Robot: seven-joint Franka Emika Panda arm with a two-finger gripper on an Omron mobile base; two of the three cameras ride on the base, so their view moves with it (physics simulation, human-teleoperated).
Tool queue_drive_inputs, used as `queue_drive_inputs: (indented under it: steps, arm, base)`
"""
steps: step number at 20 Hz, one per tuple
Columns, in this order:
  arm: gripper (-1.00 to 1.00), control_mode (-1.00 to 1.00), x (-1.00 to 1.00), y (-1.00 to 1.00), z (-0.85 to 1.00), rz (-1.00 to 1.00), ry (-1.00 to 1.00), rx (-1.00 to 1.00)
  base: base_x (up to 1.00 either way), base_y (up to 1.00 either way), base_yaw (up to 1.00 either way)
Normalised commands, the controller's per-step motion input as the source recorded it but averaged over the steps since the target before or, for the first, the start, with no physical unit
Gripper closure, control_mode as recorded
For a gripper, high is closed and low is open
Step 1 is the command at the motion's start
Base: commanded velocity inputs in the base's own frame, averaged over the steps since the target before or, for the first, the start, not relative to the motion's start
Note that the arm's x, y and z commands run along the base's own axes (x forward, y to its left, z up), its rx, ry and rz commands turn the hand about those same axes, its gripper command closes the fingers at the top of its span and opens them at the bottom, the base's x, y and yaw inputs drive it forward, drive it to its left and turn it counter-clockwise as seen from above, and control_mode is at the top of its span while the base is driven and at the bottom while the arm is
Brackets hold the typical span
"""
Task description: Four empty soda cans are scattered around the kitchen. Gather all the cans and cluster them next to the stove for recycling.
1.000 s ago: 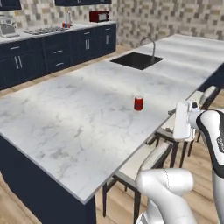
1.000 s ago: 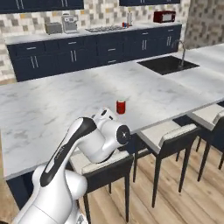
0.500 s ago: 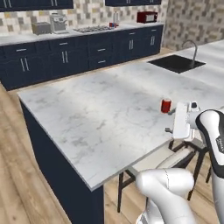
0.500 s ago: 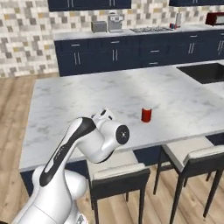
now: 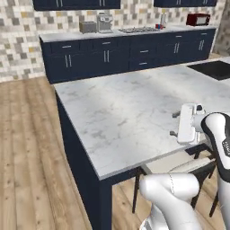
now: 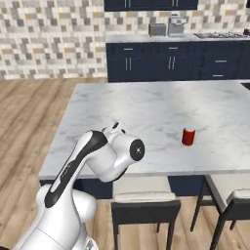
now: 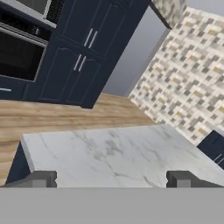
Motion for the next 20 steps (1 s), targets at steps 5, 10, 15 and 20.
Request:
queue_drive_inputs:
  steps: [5,10,15,20]
  arm:
    - [-1.0,1.0,0.0,0.0,0.0,0.0,0.0,0.0]
    - [-1.0,1.0,0.0,0.0,0.0,0.0,0.0,0.0]
    - [-1.0,1.0,0.0,0.0,0.0,0.0,0.0,0.0]
    - [-1.0,1.0,0.0,0.0,0.0,0.0,0.0,0.0]
  base:
    - [-0.36,-0.37,0.39]
    - [-0.5,-0.38,0.33]
    - [-0.31,-0.58,0.27]
    - [-0.01,-0.85,0.17]
